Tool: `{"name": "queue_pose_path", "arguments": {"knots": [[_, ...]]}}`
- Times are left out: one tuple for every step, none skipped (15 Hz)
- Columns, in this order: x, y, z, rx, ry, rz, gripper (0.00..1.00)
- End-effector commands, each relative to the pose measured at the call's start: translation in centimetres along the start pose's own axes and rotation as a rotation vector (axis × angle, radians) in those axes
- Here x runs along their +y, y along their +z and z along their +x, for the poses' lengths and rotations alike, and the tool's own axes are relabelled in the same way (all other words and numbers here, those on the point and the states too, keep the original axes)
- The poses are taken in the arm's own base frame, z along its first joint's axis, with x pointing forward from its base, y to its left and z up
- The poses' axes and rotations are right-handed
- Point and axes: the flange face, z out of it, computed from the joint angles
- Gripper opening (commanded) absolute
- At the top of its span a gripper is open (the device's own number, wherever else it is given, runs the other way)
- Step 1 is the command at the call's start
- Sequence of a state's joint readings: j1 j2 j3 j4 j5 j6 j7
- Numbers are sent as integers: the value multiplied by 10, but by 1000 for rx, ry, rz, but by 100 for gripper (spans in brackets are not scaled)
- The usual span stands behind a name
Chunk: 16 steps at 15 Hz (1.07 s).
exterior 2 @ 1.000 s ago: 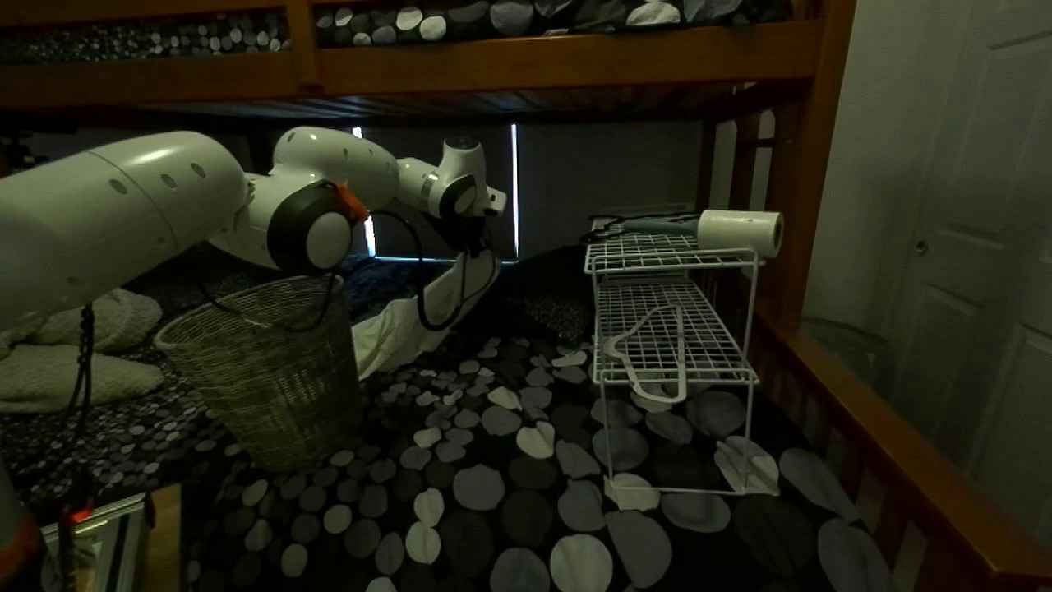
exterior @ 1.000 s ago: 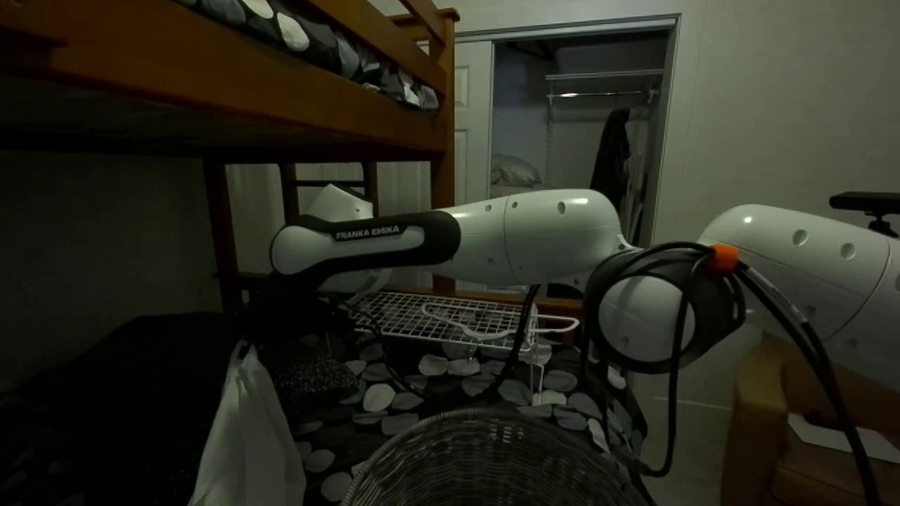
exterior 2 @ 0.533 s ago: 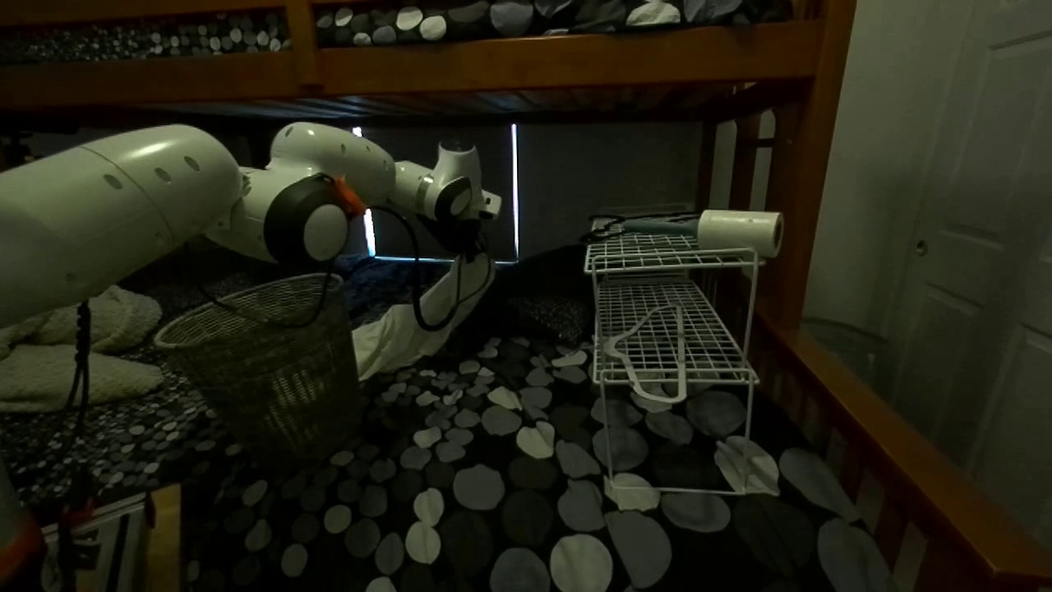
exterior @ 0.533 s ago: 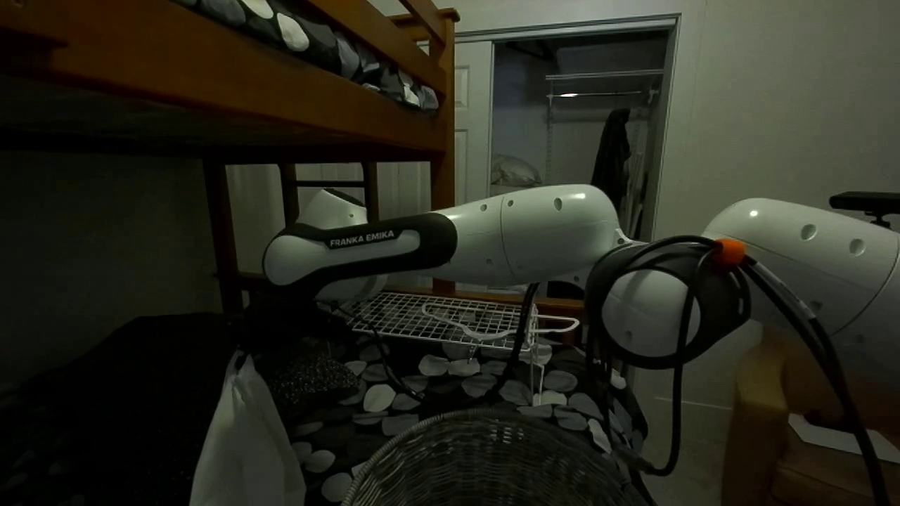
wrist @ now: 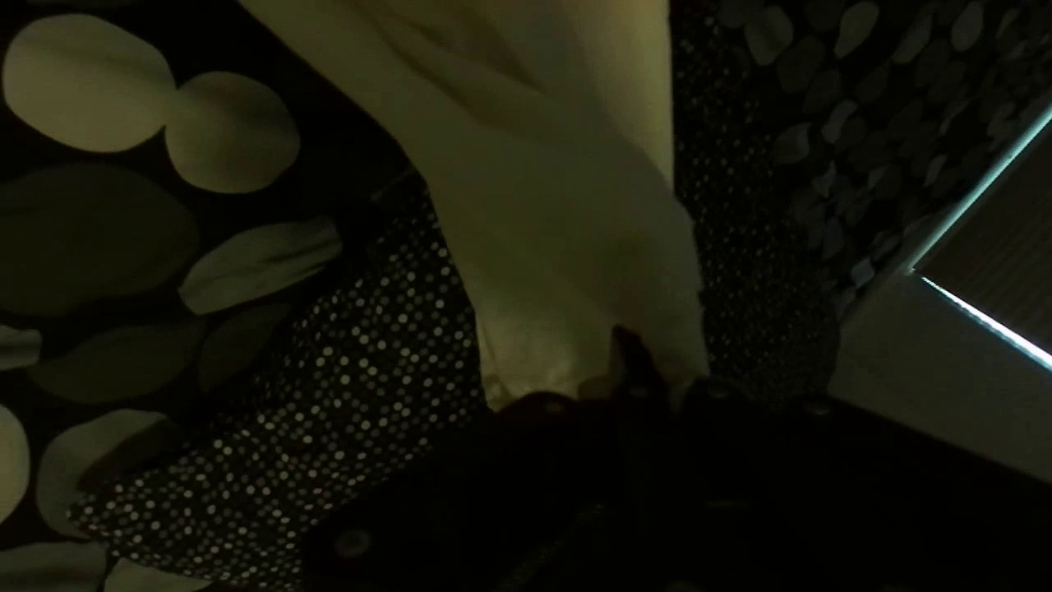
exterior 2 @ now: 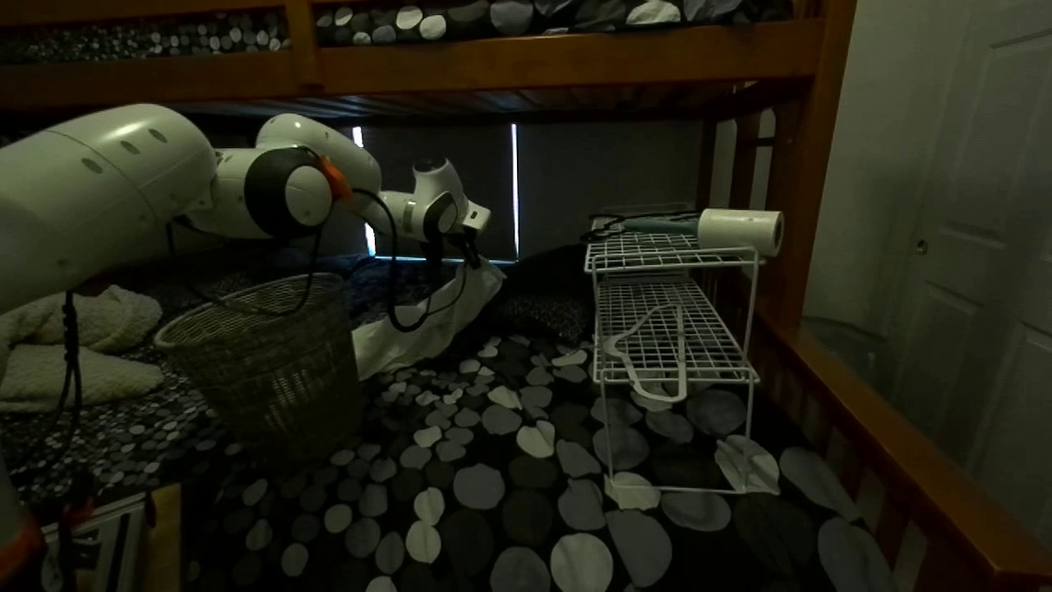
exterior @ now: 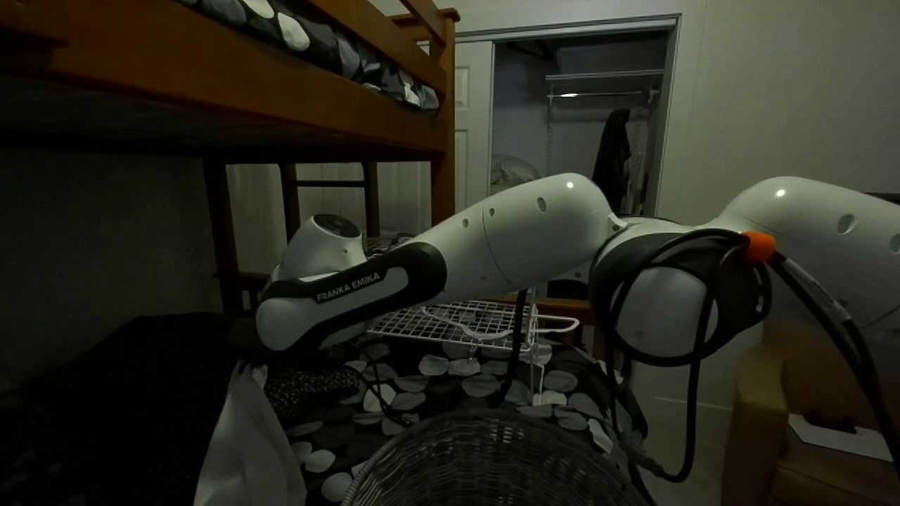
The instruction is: Hang the pillowcase on the rack
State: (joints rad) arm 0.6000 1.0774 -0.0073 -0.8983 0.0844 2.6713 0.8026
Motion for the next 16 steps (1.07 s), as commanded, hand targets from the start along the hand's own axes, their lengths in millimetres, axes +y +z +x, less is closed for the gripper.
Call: {"name": "queue_pose_path", "arguments": {"knots": [[0, -1, 1, 1, 3, -2, 3], [0, -3, 3, 3, 4, -3, 1], [1, -2, -2, -6, -33, -39, 1], [6, -4, -1, -1, -50, -66, 1], [12, -9, -2, -10, -57, -83, 1], [18, -13, -6, -9, -50, -86, 1], [21, -17, -7, 0, -35, -88, 1], [25, -21, -5, 29, -2, -91, 1], [28, -25, -5, 52, 30, -86, 1], [31, -31, -6, 68, 59, -93, 1], [34, -37, -6, 106, 96, -113, 1], [37, -45, -5, 146, 137, -132, 1], [40, -54, -4, 188, 180, -154, 1], [42, -63, -5, 223, 217, -178, 1], [43, -72, -7, 261, 262, -185, 1], [44, -83, -10, 296, 309, -195, 1]]}}
